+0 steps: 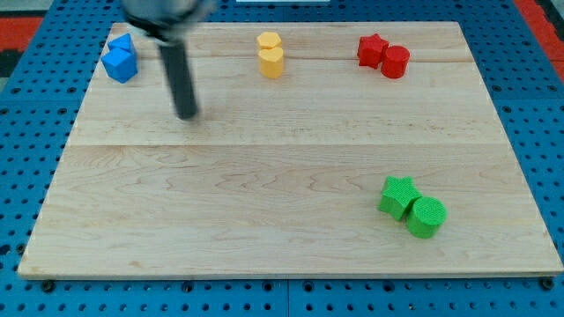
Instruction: Slide the yellow heart along with the yellow hexagon towards down
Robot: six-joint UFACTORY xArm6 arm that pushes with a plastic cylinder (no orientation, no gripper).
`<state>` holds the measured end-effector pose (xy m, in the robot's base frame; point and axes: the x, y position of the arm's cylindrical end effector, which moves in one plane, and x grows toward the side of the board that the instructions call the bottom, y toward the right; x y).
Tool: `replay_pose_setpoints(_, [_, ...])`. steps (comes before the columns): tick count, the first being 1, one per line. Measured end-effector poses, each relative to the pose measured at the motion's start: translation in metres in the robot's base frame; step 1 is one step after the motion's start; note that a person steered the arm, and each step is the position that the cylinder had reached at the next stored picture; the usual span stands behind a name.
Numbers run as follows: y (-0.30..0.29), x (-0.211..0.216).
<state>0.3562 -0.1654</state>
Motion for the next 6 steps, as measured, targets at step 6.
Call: replay_pose_setpoints(6, [0.188, 0.009])
